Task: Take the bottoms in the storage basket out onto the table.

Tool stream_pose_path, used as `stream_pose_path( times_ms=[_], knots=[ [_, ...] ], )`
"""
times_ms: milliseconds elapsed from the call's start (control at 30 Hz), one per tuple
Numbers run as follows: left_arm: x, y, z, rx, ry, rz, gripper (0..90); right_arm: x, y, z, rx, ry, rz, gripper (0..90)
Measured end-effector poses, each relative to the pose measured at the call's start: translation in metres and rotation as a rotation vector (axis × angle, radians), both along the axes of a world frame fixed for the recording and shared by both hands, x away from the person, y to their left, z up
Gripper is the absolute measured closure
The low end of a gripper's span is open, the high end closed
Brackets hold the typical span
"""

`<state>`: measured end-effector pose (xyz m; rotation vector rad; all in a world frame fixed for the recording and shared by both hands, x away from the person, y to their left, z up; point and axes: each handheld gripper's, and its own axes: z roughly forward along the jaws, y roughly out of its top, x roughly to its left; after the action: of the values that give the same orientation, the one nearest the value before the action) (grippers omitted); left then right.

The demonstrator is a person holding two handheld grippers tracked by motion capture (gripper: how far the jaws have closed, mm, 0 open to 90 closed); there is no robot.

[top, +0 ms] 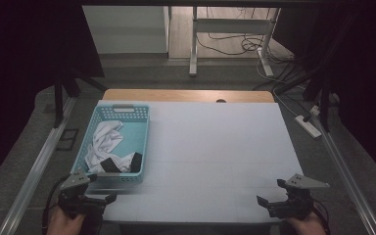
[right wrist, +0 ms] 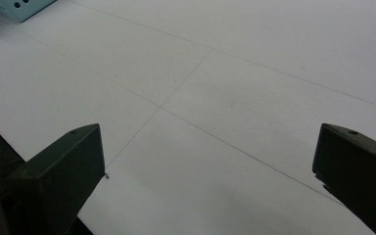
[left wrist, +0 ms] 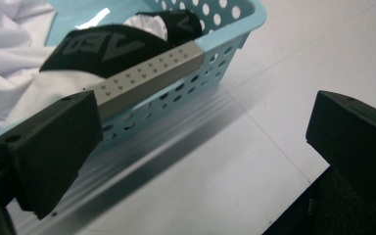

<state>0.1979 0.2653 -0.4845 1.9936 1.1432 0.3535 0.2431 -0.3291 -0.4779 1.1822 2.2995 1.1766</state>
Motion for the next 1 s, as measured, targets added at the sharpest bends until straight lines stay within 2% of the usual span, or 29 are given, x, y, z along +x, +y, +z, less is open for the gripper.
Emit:
stream_pose_path(
  times_ms=[367, 767, 1000],
  knots=[
    [0.004, 0.001, 0.007, 0.0, -0.003, -0.05, 0.0, 0.001, 0.0, 0.0, 0.001, 0.007, 0.001, 0.0],
    [0.009, 0.005, 0.014, -0.021, -0.021, -0.033, 0.0, 0.001, 0.0, 0.0, -0.002, 0.012, 0.002, 0.0],
    [0.017, 0.01, 0.017, -0.028, -0.012, -0.021, 0.0, 0.001, 0.001, -0.001, -0.005, 0.013, 0.004, 0.0]
  ],
)
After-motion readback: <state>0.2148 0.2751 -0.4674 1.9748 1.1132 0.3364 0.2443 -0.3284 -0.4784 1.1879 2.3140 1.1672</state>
